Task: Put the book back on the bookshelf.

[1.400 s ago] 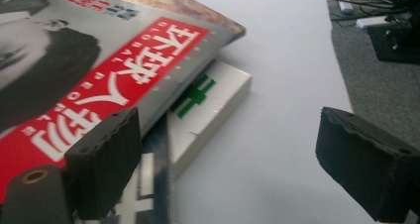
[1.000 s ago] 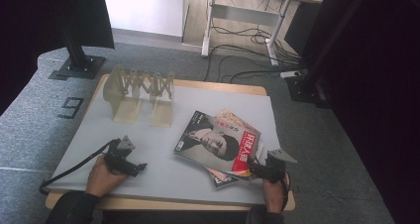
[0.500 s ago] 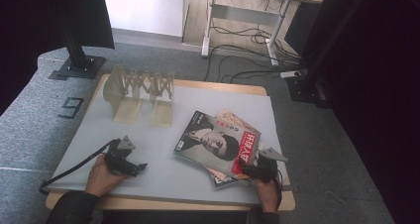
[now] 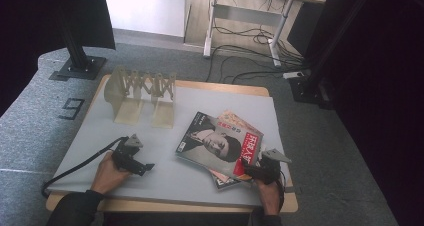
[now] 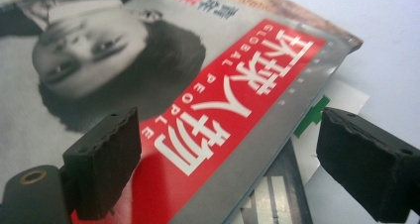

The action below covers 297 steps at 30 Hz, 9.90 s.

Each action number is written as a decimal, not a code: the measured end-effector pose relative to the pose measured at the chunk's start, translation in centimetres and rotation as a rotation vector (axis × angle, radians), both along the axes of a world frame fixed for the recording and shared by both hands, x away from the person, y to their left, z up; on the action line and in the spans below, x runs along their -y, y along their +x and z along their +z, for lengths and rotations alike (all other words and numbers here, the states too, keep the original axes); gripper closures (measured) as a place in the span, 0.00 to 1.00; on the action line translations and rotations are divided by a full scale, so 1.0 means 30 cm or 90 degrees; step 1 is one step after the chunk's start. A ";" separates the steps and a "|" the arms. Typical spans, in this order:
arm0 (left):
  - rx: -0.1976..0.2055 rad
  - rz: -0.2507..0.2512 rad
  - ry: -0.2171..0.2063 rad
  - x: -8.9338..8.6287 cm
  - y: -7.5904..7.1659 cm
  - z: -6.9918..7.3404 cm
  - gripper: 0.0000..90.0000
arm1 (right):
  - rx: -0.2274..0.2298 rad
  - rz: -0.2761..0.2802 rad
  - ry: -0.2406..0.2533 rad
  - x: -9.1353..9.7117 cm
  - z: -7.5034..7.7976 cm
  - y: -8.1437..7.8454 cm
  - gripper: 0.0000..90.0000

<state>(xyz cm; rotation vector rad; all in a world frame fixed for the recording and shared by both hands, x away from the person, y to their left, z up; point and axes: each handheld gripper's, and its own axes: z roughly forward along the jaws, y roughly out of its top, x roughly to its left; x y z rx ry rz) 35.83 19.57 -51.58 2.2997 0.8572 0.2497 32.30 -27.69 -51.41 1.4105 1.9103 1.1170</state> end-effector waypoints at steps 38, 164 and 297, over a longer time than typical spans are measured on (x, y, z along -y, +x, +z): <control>-0.021 -0.118 -0.051 0.374 0.199 0.049 0.23 | -0.028 0.001 0.018 -0.009 0.033 0.011 0.24; 0.028 -0.107 -0.037 0.422 0.389 0.048 0.06 | -0.056 0.108 -0.077 -0.009 0.002 -0.080 0.01; 0.021 -0.172 -0.066 0.245 -0.183 -0.036 0.61 | -0.116 0.146 -0.039 -0.078 0.053 0.459 0.24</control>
